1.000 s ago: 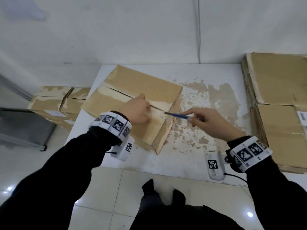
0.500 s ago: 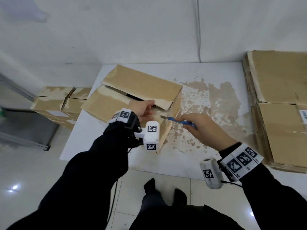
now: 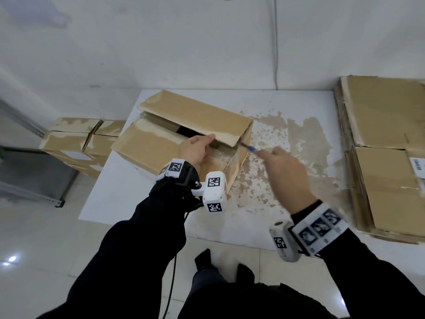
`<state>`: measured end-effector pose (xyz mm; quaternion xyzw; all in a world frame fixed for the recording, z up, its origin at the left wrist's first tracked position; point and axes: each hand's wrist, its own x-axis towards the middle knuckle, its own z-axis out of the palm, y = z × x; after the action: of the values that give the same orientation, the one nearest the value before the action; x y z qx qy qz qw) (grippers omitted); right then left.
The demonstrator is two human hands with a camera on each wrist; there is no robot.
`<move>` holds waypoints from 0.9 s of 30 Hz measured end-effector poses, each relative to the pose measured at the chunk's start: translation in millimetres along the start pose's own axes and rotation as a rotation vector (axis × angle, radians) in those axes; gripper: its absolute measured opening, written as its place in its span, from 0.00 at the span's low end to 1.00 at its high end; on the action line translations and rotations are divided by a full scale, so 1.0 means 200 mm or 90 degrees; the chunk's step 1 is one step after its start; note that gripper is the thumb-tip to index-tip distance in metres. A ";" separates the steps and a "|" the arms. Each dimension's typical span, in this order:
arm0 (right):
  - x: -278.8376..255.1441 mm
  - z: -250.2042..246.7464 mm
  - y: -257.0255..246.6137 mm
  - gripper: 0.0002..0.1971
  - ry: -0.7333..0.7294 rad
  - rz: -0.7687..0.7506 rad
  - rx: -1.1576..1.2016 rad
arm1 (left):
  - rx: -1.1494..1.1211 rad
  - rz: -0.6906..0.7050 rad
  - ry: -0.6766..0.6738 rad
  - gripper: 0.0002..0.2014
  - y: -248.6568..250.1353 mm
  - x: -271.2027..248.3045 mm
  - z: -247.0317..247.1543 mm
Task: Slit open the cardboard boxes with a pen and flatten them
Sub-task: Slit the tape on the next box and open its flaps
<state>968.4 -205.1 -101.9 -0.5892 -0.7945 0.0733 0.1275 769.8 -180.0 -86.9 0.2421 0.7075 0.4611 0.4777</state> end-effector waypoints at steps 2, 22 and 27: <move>0.02 -0.04 0.13 0.20 0.034 0.087 0.018 | -0.013 -0.007 -0.005 0.11 0.00 0.01 -0.01; -0.05 0.21 -0.08 0.11 0.097 -0.114 0.374 | 0.913 0.466 -0.124 0.12 0.41 -0.12 -0.30; 0.08 0.24 -0.32 0.21 -0.061 -0.249 0.200 | 1.000 0.274 -0.302 0.09 0.50 -0.29 -0.60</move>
<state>890.8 -207.4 -129.8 -0.3933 -0.8773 0.1973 0.1916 676.9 -230.6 41.2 0.7231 0.6421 -0.1463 0.2085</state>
